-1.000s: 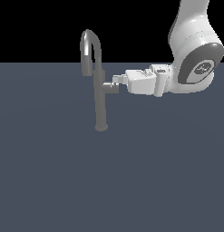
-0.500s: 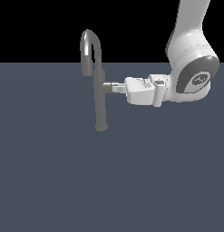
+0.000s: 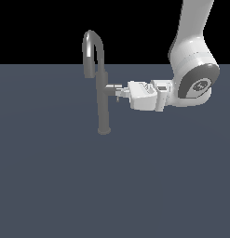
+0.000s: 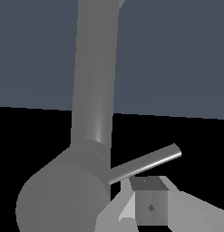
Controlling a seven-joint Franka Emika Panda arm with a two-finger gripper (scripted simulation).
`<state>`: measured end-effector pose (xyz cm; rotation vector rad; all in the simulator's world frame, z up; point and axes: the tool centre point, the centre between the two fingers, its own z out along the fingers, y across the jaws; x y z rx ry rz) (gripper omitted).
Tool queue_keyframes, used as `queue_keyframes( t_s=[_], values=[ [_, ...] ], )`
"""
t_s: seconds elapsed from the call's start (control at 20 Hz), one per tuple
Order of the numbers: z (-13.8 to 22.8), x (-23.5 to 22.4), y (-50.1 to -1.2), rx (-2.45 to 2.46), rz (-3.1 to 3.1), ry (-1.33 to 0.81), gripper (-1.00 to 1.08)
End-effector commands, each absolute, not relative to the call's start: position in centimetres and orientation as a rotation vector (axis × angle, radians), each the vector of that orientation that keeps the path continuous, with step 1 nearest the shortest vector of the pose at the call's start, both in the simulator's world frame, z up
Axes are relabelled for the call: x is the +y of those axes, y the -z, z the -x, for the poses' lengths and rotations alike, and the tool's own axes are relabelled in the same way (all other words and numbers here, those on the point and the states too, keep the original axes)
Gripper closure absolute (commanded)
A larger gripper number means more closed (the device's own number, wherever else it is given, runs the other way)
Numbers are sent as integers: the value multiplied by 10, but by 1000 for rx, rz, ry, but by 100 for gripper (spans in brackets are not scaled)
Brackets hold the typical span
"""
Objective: Turn on the faucet by rotating a designated handle.
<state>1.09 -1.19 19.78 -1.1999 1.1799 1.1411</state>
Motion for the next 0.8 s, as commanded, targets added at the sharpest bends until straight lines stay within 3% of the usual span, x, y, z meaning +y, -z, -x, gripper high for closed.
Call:
queue_keyframes(
  t_s=[0.0,0.05,0.1,0.75],
  values=[
    [-6,-12,-155,1236,1168,-1172,108],
    [-6,-12,-155,1236,1168,-1172,108],
    [-14,-12,-195,1177,1201,-1140,108],
    [-32,-13,-140,1234,1170,-1171,108]
  ],
)
